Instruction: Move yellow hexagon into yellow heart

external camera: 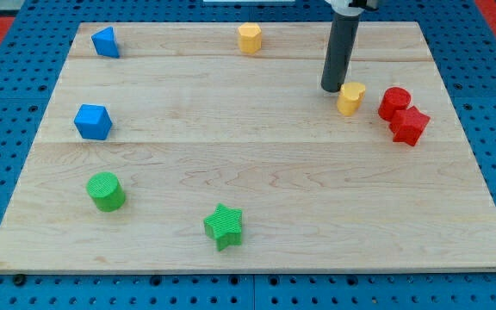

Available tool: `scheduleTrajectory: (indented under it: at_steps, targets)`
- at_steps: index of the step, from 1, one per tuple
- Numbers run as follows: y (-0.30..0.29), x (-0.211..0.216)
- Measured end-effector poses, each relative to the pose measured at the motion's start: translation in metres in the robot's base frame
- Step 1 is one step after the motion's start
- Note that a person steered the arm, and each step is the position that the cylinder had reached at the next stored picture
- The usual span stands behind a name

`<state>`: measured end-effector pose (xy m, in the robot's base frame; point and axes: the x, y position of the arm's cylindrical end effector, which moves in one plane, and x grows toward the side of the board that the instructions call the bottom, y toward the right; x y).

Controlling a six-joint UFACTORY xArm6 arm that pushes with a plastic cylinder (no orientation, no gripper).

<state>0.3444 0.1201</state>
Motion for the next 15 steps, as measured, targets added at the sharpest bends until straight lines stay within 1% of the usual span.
scheduleTrajectory:
  at_steps: [2,3,4,5,6,7,8,9,10,11,12,14,15]
  targets:
    - [0.014,0.017]
    - [0.015,0.014]
    - [0.004,-0.025]
    - [0.020,-0.086]
    - [0.004,-0.125]
    - [-0.054,-0.149]
    - [-0.098,-0.136]
    - [-0.091,-0.088]
    - [-0.088,-0.065]
    - [-0.078,-0.085]
    - [-0.078,-0.125]
    - [-0.137,-0.129]
    - [-0.154,-0.123]
